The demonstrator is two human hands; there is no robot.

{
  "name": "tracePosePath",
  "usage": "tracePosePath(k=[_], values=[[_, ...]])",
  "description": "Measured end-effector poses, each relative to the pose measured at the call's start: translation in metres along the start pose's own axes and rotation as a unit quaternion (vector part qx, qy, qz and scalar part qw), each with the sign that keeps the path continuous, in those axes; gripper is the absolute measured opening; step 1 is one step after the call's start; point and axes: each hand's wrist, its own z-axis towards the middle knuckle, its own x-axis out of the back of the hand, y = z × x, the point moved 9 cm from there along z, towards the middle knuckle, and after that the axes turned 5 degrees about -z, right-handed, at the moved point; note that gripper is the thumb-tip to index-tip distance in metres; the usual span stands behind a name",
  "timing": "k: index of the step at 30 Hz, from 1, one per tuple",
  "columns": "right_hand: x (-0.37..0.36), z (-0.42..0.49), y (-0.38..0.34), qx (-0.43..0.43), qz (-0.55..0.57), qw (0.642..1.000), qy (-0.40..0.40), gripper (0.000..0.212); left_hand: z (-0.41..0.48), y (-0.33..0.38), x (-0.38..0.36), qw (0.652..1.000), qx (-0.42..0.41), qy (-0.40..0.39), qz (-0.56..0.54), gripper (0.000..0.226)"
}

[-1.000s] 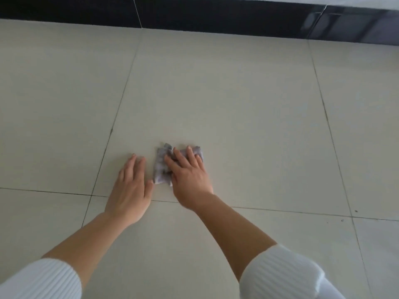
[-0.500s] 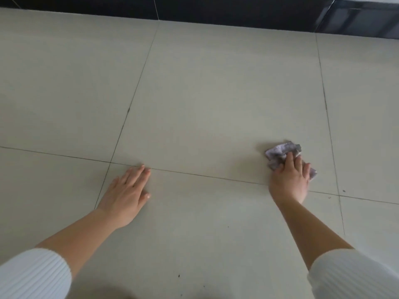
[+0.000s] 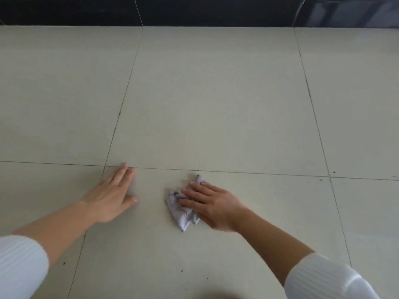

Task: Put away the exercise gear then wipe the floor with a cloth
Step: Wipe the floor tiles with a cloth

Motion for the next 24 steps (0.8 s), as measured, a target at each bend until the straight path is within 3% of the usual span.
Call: tracePosePath(k=[3, 5, 7, 9, 11, 13, 17, 19, 21, 24], values=[[0.018, -0.047, 0.08, -0.226, 0.016, 0.972, 0.054, 0.044, 0.002, 0.0, 0.003, 0.999, -0.014, 0.028, -0.01, 0.084], [0.026, -0.09, 0.118, -0.394, 0.027, 0.916, 0.072, 0.049, 0.0, -0.004, 0.008, 0.997, -0.031, 0.064, -0.026, 0.08], [0.025, -0.12, 0.135, -0.541, 0.061, 0.836, 0.075, 0.05, -0.001, -0.01, 0.01, 0.995, -0.04, 0.087, -0.042, 0.075], [0.019, -0.122, 0.129, -0.629, 0.094, 0.768, 0.078, 0.049, 0.001, -0.023, 0.009, 0.994, -0.03, 0.09, -0.055, 0.073], [0.017, -0.1, 0.111, -0.66, 0.108, 0.737, 0.098, 0.051, 0.004, -0.039, 0.007, 0.993, -0.018, 0.095, -0.072, 0.072], [0.012, -0.061, 0.084, -0.639, 0.12, 0.753, 0.102, 0.053, 0.007, -0.054, 0.005, 0.992, -0.009, 0.098, -0.085, 0.071], [0.01, 0.037, 0.033, -0.532, 0.132, 0.832, 0.086, 0.057, 0.017, -0.074, 0.006, 0.986, -0.014, 0.119, -0.114, 0.07], [0.015, 0.092, 0.006, -0.418, 0.127, 0.897, 0.064, 0.059, 0.024, -0.085, 0.008, 0.982, -0.006, 0.138, -0.129, 0.07], [0.01, 0.137, -0.036, -0.278, 0.122, 0.953, -0.009, 0.062, 0.028, -0.098, 0.012, 0.978, 0.012, 0.155, -0.142, 0.069], [-0.001, 0.161, -0.098, -0.109, 0.11, 0.986, -0.062, 0.063, 0.027, -0.119, 0.014, 0.969, 0.047, 0.173, -0.172, 0.069]])
